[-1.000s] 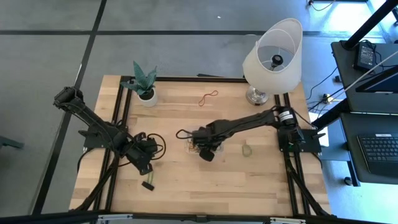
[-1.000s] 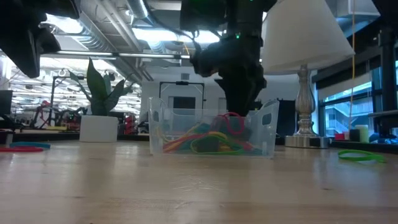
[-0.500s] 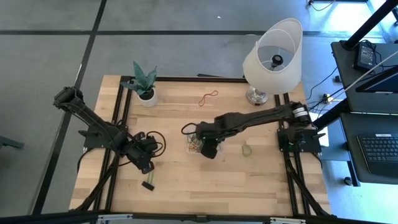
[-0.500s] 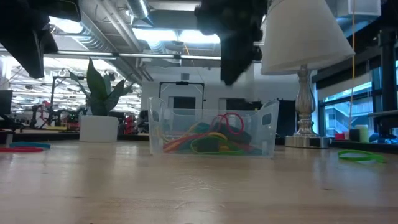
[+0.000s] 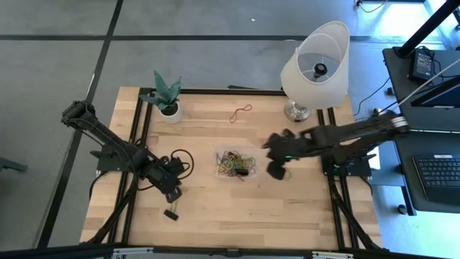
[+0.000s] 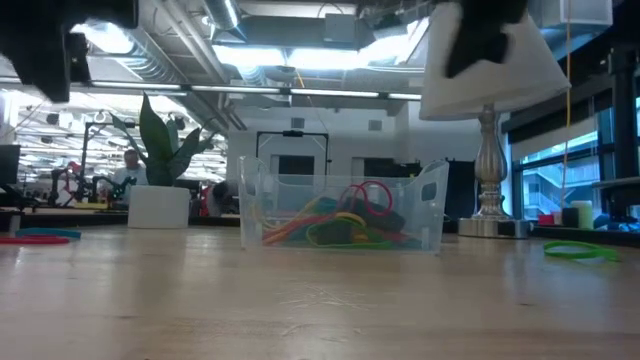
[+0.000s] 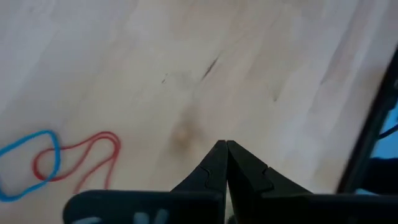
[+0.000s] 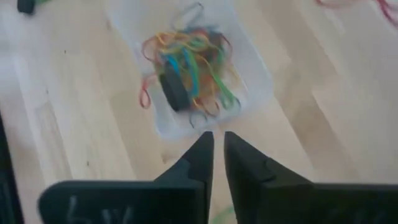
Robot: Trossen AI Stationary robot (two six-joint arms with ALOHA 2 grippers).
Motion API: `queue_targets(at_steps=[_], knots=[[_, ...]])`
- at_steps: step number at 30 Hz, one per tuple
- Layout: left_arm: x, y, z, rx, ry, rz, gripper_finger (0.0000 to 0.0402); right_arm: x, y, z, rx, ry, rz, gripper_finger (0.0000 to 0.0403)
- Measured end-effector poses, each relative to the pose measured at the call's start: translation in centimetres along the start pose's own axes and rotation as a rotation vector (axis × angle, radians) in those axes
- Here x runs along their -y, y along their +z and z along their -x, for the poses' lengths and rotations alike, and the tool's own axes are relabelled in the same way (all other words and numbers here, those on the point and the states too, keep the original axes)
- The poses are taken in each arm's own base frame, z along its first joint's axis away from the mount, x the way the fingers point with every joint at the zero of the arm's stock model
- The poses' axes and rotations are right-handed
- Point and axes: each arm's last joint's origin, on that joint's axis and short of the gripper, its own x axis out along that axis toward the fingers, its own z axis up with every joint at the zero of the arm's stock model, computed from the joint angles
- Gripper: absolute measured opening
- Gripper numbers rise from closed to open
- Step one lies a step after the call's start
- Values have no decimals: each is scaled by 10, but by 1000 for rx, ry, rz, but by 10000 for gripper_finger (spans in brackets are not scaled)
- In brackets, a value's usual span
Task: Pick and place rubber bands into bin
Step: Put the green rubber band into the transparent bin
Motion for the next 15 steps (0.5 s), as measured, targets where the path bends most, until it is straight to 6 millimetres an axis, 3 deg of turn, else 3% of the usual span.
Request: queue_targets(at_steps=[7,15], knots=[[9,5,5,-25,45,163,3,38,-65,17,55,32,-213,18],[12,-2,-25,-127,254,425,3,58,-107,-5,121,123,-303,4]])
